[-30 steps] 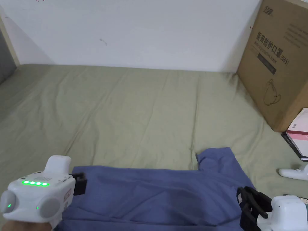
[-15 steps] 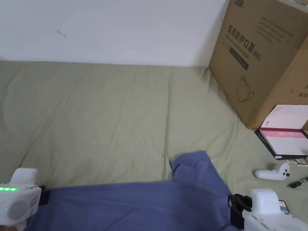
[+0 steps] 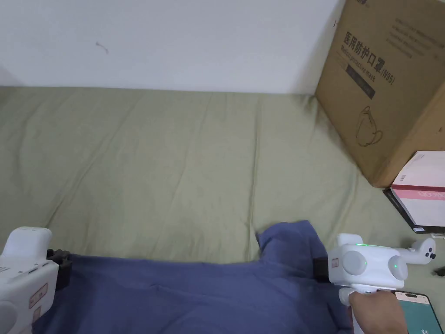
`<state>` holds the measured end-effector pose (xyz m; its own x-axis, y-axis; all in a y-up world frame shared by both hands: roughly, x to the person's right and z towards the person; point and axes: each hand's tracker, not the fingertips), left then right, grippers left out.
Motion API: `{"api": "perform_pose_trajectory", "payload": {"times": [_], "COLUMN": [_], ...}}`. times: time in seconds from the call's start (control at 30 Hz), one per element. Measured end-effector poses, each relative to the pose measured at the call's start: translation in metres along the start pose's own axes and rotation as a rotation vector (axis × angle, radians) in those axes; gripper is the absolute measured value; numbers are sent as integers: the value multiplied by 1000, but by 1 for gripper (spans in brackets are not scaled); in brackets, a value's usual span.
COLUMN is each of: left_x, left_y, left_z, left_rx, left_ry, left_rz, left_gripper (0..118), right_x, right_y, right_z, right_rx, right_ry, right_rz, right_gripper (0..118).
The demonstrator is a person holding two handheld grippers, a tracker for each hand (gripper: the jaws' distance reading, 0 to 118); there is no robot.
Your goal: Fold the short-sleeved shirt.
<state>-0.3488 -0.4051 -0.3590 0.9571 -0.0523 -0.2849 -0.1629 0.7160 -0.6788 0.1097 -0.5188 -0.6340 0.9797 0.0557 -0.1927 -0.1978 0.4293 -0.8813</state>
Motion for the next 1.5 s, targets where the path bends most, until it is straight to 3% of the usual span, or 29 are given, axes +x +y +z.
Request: {"api": "perform_pose_trajectory", "payload": {"times": [0.03,0.07,0.1,0.17,0.3,0.6,0.7,0.8,0.93,1.03,1.07,1.13,1.17,1.2,1.37,1.43,1.47,1.5], "left_x": [-2,-3,-3,-5,-9,-31,-32,-33,-41,-34,-34,-28,-25,-20,18,37,46,59], "left_y": [-1,-1,-1,-3,-3,-40,-78,-128,-175,-180,-178,-166,-158,-150,-116,-108,-107,-106], "left_z": [-3,-3,-3,-5,13,143,173,165,118,105,107,132,147,161,225,242,249,251], "left_rx": [-1,-1,-2,-3,12,175,127,-39,-288,-272,-254,-138,-60,18,472,592,634,654], "left_ry": [0,2,4,9,9,-62,-96,-67,-52,-40,-27,17,19,15,-68,-41,9,99], "left_rz": [6,10,16,18,14,26,19,-48,-18,26,57,98,138,175,69,-20,-66,-96], "left_gripper": [1,1,1,1,1,1,1,1,1,7,21,84,105,114,114,113,107,86], "right_x": [-5,-10,-13,-9,2,44,53,49,46,48,49,51,50,46,14,-4,-15,-24], "right_y": [-2,-2,-3,-4,-10,-101,-150,-203,-236,-236,-234,-229,-226,-222,-219,-224,-227,-228], "right_z": [8,13,18,26,67,226,245,222,171,163,168,188,205,219,299,318,326,329], "right_rx": [28,46,26,23,137,413,375,230,56,67,71,134,179,223,708,885,946,957], "right_ry": [-14,-32,-53,10,52,186,217,195,199,187,199,238,242,227,364,303,236,203], "right_rz": [26,71,96,84,85,145,138,166,55,9,-14,-49,-48,-41,-11,54,97,132], "right_gripper": [8,1,1,1,1,1,1,1,1,2,9,73,96,102,103,102,98,78]}}
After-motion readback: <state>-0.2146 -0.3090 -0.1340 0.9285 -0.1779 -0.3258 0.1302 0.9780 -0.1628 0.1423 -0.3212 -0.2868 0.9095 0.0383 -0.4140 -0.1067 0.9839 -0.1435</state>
